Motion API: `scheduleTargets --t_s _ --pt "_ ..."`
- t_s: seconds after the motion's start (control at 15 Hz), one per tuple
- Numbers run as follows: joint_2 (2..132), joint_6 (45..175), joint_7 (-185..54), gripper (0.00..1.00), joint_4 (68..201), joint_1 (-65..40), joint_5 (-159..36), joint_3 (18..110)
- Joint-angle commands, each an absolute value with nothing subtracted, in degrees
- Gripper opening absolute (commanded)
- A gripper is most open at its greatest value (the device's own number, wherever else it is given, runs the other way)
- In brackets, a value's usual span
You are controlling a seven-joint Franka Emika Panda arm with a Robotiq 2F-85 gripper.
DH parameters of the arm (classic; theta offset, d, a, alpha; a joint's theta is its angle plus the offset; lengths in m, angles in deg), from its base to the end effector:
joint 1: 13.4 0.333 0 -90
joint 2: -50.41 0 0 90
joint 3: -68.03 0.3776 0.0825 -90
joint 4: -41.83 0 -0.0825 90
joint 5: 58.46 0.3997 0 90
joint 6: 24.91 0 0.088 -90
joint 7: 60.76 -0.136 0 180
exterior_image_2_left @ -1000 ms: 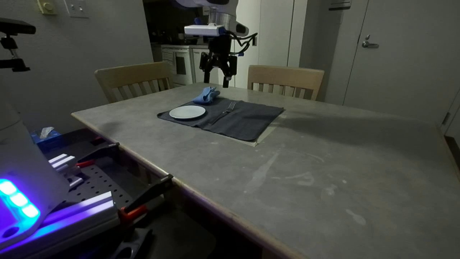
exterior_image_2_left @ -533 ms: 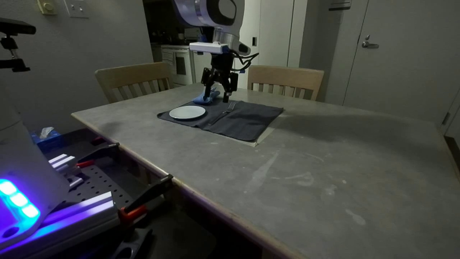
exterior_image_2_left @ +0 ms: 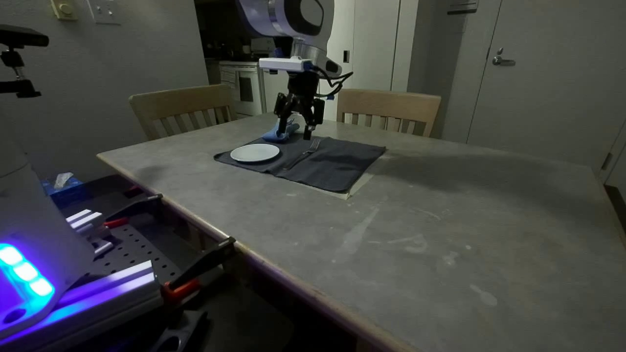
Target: Put the fork on the table
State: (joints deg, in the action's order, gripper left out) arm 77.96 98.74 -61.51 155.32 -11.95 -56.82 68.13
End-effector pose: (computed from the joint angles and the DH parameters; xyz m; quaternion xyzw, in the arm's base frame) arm 0.6063 0.0182 0.2146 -0.9884 0.0028 0.1514 0.0080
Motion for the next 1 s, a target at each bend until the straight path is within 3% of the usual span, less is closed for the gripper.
scheduleTargets --t_s 0.0,0.93 --pt "79.1 100.0 -65.1 1.00 155.4 -9.9 -59.5 67.9" --pt "81.2 110.6 -67.7 1.00 156.4 -9.4 -61.3 67.3"
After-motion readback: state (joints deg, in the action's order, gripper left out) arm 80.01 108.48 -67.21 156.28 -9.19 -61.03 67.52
